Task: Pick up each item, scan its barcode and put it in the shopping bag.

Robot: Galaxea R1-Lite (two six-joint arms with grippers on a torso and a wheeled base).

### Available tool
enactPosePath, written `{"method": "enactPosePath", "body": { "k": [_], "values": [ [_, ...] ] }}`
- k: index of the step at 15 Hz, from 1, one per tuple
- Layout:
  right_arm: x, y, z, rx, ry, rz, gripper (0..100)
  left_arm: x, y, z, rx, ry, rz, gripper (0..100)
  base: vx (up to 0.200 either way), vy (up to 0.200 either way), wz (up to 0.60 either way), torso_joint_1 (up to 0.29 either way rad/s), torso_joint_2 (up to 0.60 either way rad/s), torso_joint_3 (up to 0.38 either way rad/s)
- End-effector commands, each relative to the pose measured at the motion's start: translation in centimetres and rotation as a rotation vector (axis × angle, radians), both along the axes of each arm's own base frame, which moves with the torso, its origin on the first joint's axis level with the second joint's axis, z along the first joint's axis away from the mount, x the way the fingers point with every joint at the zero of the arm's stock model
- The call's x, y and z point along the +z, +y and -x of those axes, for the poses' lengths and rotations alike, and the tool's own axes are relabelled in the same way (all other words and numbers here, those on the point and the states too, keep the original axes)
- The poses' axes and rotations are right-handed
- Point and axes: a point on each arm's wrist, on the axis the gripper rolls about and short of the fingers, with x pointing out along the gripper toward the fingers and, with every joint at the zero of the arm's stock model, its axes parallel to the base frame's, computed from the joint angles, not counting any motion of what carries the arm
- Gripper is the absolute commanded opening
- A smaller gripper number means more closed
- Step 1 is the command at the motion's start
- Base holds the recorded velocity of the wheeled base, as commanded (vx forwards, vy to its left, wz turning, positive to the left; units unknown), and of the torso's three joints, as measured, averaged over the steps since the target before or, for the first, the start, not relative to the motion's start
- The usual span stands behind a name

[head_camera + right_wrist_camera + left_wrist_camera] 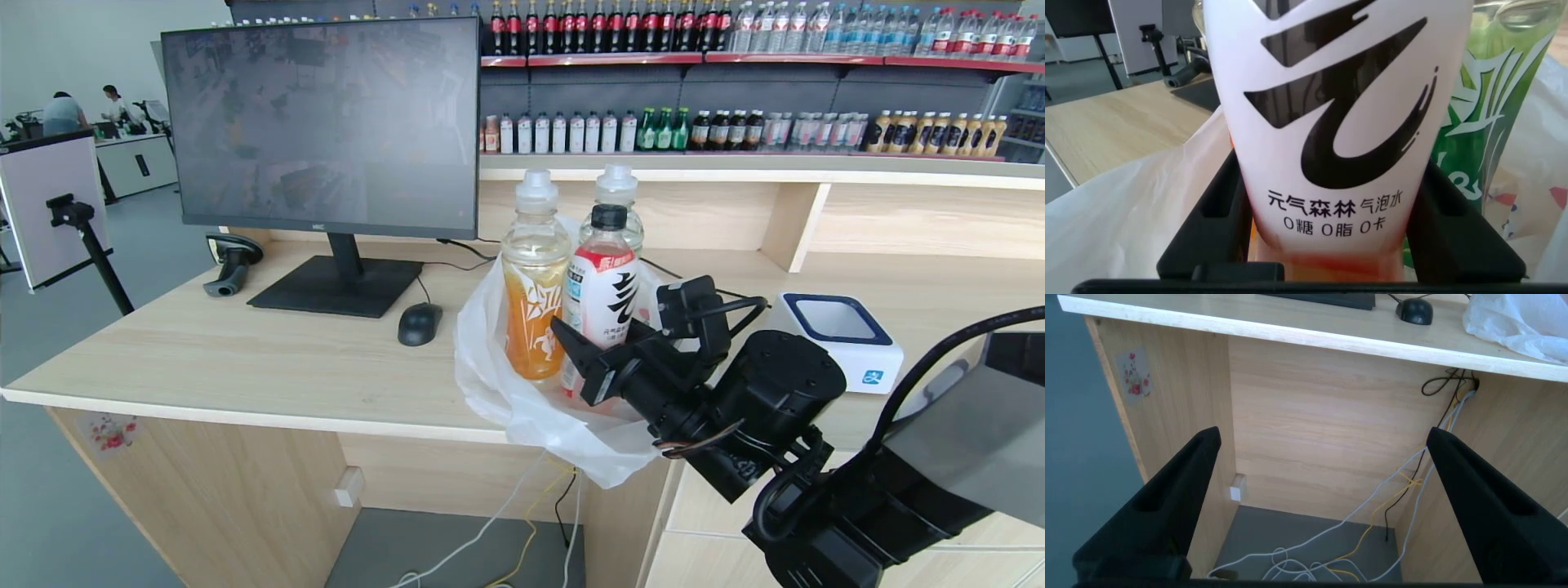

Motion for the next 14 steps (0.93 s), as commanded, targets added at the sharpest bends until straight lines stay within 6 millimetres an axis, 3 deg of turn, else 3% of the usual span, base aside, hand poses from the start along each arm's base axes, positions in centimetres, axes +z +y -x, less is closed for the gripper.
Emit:
{"method": "enactPosePath", "body": {
  "k": [1, 11, 12, 14],
  "values": [
    [-0.35, -0.24, 0.40, 0.001, 0.019, 0.015, 0, 0.00, 0.00, 0.00, 0.000, 0.000, 0.000, 100, 0.000, 0.000, 0.00, 0.000, 0.00, 0.000],
    [-0.52, -0.26, 0.59, 0.003, 0.023, 0.025, 0, 0.00, 0.00, 0.00, 0.000, 0.000, 0.000, 100, 0.000, 0.000, 0.00, 0.000, 0.00, 0.000],
    [-0.45, -0.23, 0.56, 0.003, 0.021, 0.023, 100, 0.00, 0.00, 0.00, 0.000, 0.000, 0.000, 100, 0.000, 0.000, 0.00, 0.000, 0.00, 0.000],
    [-0.40, -0.29, 0.54, 0.002, 0.020, 0.022, 100, 0.00, 0.00, 0.00, 0.000, 0.000, 0.000, 100, 0.000, 0.000, 0.00, 0.000, 0.00, 0.000]
  ]
}}
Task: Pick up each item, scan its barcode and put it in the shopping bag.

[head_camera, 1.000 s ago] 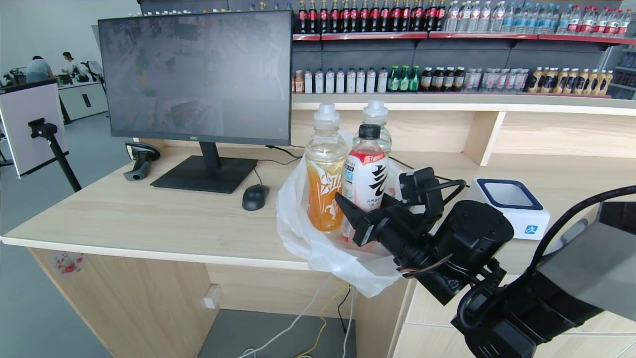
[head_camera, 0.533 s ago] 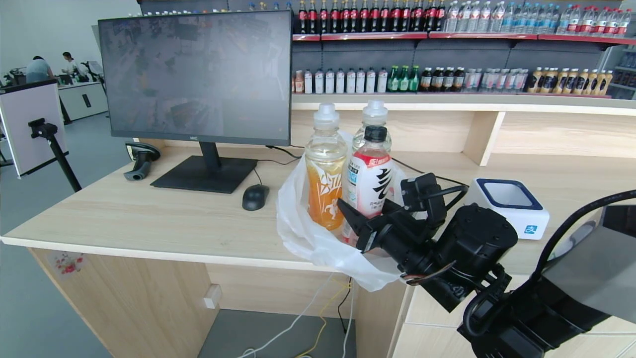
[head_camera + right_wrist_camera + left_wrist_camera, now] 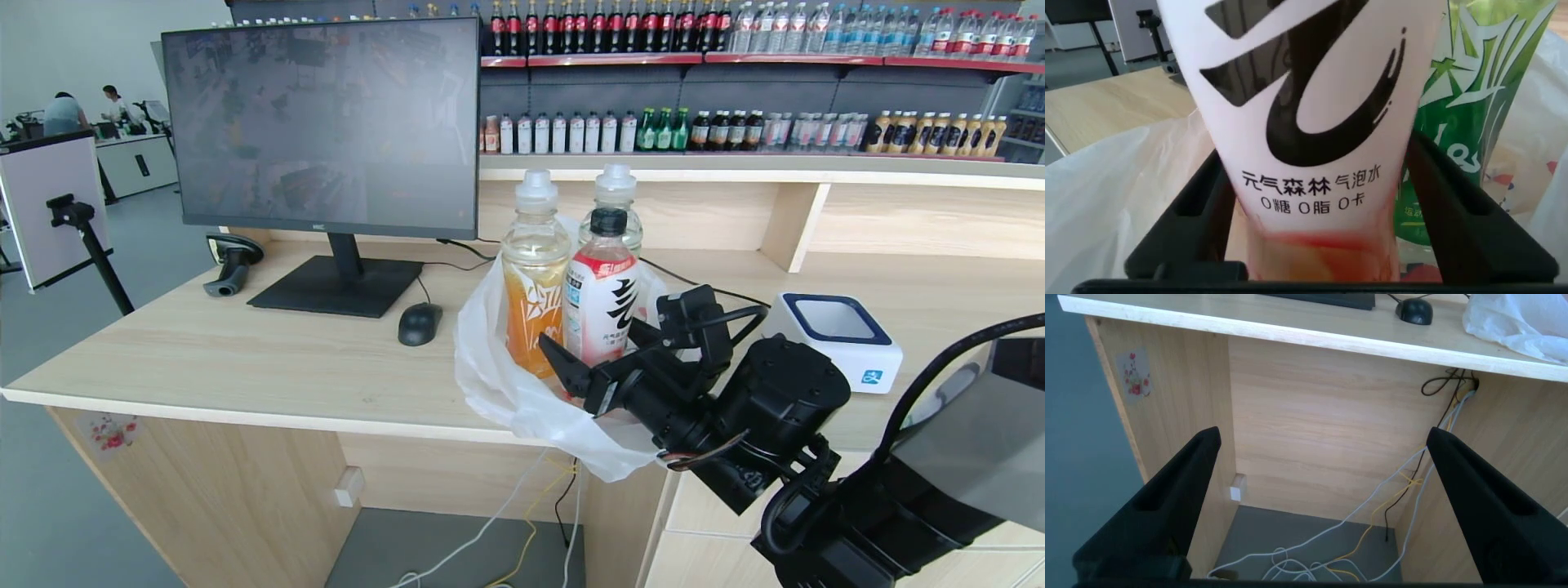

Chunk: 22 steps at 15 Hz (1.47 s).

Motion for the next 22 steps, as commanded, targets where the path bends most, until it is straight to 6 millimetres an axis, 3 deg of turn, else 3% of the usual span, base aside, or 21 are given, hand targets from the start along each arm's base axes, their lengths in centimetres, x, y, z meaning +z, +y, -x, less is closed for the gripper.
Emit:
{"method": "enactPosePath", "body": {
  "k": [1, 7, 12, 19, 20, 22],
  "values": [
    [0.2, -0.1, 0.0, -0.001, -0.005, -0.004, 100, 0.0, 0.0, 0.0, 0.001, 0.000, 0.000, 100, 0.000, 0.000, 0.00, 0.000, 0.00, 0.000],
    [0.6, -0.5, 0.7, 0.000, -0.006, -0.002, 100, 0.0, 0.0, 0.0, 0.001, 0.000, 0.000, 100, 0.000, 0.000, 0.00, 0.000, 0.00, 0.000],
    [1.4, -2.0, 2.6, 0.002, 0.000, 0.002, 100, 0.0, 0.0, 0.0, 0.001, 0.000, 0.000, 100, 0.000, 0.000, 0.00, 0.000, 0.00, 0.000],
    [3.9, -6.7, 8.1, -0.001, -0.026, -0.021, 100, 0.0, 0.0, 0.0, 0.001, 0.000, 0.000, 100, 0.000, 0.000, 0.00, 0.000, 0.00, 0.000],
    [4.5, -7.8, 9.6, -0.003, -0.041, -0.034, 100, 0.0, 0.0, 0.0, 0.001, 0.000, 0.000, 100, 0.000, 0.000, 0.00, 0.000, 0.00, 0.000],
    [5.1, -11.9, 14.3, -0.012, -0.085, -0.067, 100, 0.0, 0.0, 0.0, 0.001, 0.000, 0.000, 100, 0.000, 0.000, 0.00, 0.000, 0.00, 0.000]
  ]
}}
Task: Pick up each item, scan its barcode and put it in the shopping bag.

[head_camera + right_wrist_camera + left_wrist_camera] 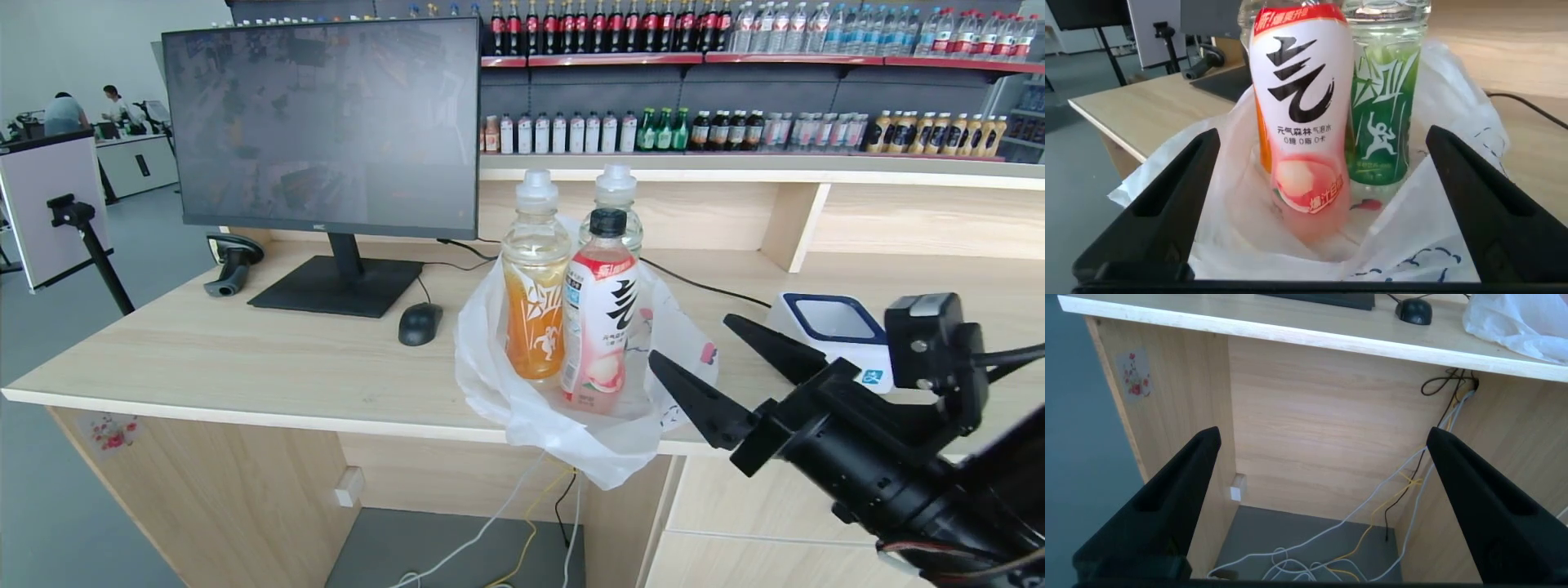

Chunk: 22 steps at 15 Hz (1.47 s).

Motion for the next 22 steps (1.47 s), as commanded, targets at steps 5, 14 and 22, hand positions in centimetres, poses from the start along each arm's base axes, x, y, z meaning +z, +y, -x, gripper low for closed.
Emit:
{"method": "enactPosePath", "body": {
  "k": [5, 14, 22],
  "values": [
    [3.5, -9.1, 10.3, -0.079, -0.293, -0.204, 100, 0.0, 0.0, 0.0, 0.000, 0.000, -0.001, 100, 0.000, 0.000, 0.00, 0.000, 0.00, 0.000],
    [-6.1, -14.6, 18.2, -0.076, 0.046, 0.106, 100, 0.0, 0.0, 0.0, 0.000, 0.000, -0.001, 100, 0.000, 0.000, 0.00, 0.000, 0.00, 0.000],
    [-9.0, -14.6, 19.0, -0.269, 0.183, 0.169, 100, 0.0, 0.0, 0.0, 0.000, 0.000, 0.000, 100, 0.000, 0.000, 0.00, 0.000, 0.00, 0.000]
  ]
}}
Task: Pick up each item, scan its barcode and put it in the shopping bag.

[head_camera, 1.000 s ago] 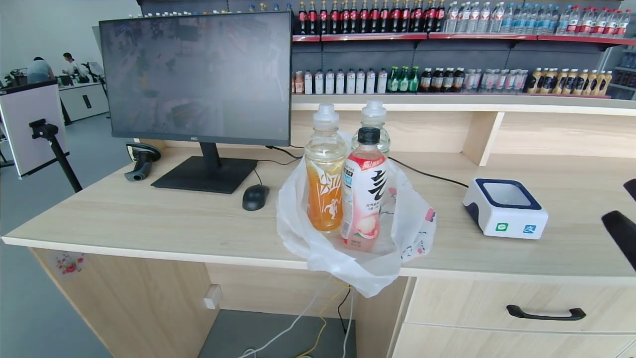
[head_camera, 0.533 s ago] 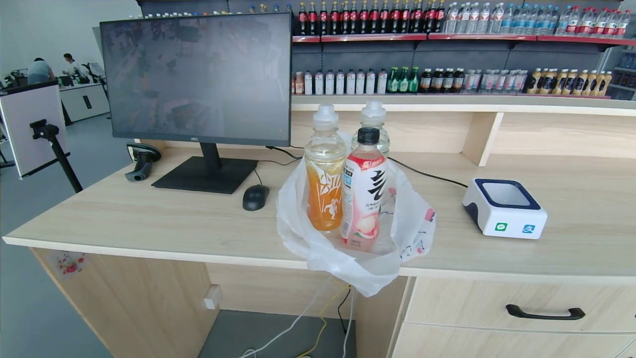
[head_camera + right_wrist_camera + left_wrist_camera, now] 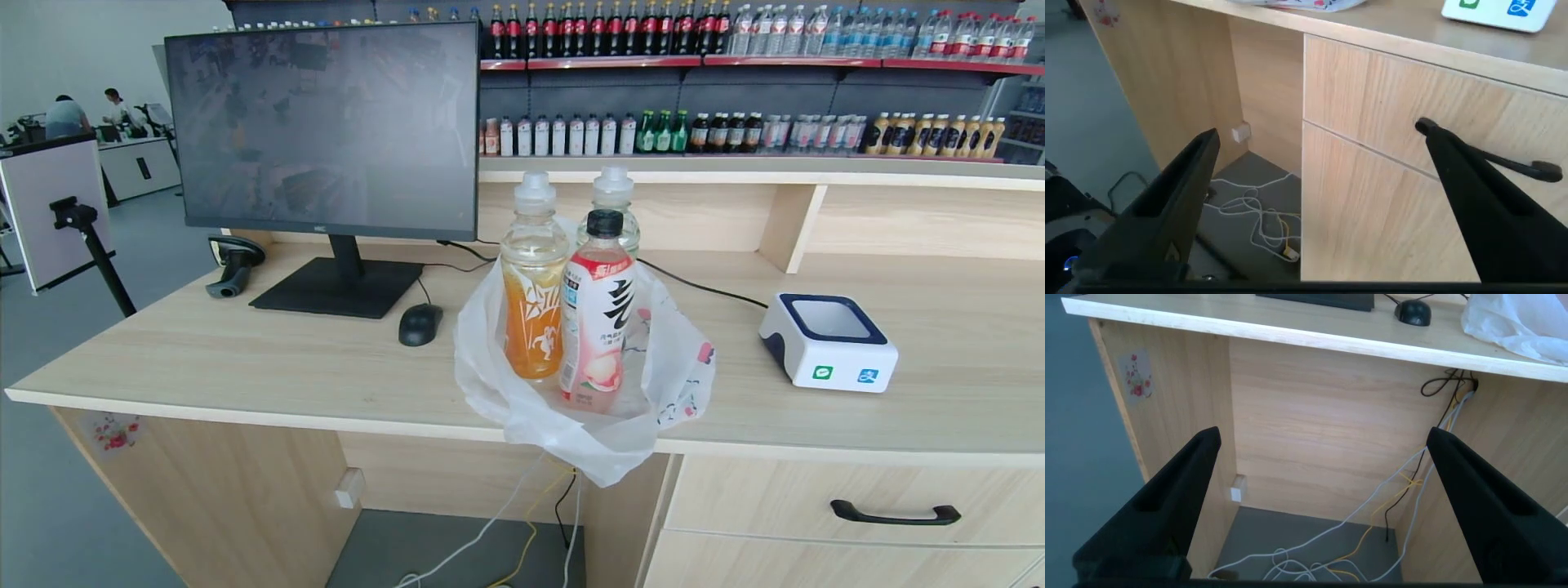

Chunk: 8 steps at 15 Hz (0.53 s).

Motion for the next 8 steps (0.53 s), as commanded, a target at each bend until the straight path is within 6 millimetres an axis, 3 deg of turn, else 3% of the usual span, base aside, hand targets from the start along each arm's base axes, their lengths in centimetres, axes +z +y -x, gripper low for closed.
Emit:
{"method": "enactPosePath", "body": {
  "k": [1, 4, 6, 8],
  "values": [
    [0.08, 0.64, -0.20, -0.266, 0.061, 0.017, 100, 0.00, 0.00, 0.00, 0.000, 0.000, 0.000, 100, 0.000, 0.000, 0.00, 0.000, 0.00, 0.000],
    [0.11, 0.72, -0.31, -0.298, 0.079, 0.015, 100, 0.00, 0.00, 0.00, 0.000, 0.000, 0.000, 100, 0.000, 0.000, 0.00, 0.000, 0.00, 0.000],
    [0.15, 0.95, -0.37, -0.444, 0.094, 0.015, 100, 0.00, 0.00, 0.00, 0.000, 0.000, -0.001, 100, 0.000, 0.000, 0.00, 0.000, 0.00, 0.000],
    [0.04, 1.01, -0.06, -0.478, 0.063, -0.003, 100, 0.00, 0.00, 0.00, 0.000, 0.000, -0.001, 100, 0.000, 0.000, 0.00, 0.000, 0.00, 0.000]
  ]
}}
